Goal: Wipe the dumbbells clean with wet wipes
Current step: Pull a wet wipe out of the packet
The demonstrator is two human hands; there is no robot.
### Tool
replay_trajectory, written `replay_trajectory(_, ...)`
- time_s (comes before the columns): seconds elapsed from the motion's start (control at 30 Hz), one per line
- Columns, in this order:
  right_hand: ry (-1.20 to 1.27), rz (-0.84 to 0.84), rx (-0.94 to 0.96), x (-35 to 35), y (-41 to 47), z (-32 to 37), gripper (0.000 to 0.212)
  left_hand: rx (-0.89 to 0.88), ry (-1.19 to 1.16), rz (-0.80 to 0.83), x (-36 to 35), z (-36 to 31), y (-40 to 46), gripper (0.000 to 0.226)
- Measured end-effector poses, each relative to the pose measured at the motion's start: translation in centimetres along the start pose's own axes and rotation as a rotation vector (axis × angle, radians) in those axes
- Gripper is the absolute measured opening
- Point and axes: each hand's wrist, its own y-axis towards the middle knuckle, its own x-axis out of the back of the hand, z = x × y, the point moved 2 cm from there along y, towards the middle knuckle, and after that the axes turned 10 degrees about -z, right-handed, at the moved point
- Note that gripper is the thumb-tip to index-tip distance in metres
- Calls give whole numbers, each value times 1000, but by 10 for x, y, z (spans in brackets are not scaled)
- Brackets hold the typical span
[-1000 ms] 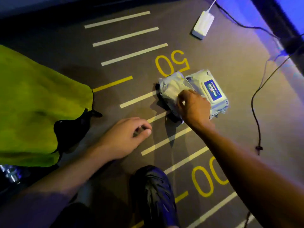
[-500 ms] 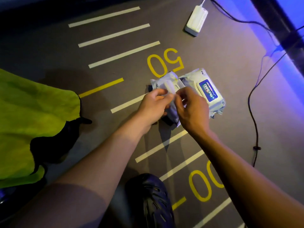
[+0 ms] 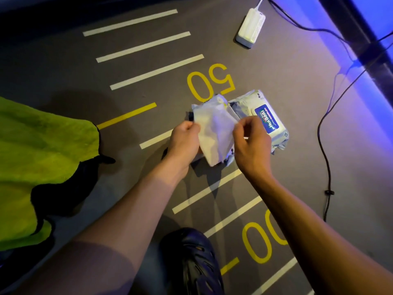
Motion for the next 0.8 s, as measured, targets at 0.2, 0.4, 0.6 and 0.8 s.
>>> replay_trajectory(0.2,105,-78,-166,6,4,-10,13,51,-70,-70,7,9,2,14)
replay_trajectory(0.4,111,-26,-187,5,1,-13,19,-37,25,-82,2,20,14,7)
replay_trajectory(0.6,201,-92,-249,8,2,-18,13,-125,59,-239,10,11,17,3)
replay_trajectory(0.8,237,-232,-317,26,11,-27,16,-194,104,-381,29,14,34,4)
